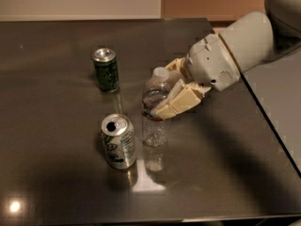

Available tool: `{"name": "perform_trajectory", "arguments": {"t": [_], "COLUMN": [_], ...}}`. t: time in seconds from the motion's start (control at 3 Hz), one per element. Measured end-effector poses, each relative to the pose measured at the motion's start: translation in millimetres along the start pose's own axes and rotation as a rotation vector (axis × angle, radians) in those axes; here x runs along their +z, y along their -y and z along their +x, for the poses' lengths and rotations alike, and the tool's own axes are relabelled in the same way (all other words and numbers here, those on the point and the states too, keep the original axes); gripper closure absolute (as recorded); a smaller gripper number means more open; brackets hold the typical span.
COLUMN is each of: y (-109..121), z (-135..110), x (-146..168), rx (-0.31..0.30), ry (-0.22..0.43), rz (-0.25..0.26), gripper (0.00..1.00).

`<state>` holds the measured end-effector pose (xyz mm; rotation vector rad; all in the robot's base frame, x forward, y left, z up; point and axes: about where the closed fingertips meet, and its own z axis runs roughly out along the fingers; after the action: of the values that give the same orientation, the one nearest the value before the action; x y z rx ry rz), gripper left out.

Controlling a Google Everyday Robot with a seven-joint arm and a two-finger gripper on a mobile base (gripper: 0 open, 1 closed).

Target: Move water bottle near 7up can

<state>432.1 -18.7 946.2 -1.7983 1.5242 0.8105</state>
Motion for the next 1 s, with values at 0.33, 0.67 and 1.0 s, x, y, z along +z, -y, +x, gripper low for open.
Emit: {"name": "perform_trajectory", "arguments": {"t": [0.33, 0.67, 1.0], "y": [-4.5, -7.9, -10.7], "z": [-1.9, -3.2, -4.0], "x": [4.9, 9.2, 12.1], "rx": [-0.003, -0.004, -0.004], "ry": [-0.002, -0.004, -0.007], "rz": [-0.028, -0.05, -0.062], "gripper": [0.58, 0.36, 0.12]}}
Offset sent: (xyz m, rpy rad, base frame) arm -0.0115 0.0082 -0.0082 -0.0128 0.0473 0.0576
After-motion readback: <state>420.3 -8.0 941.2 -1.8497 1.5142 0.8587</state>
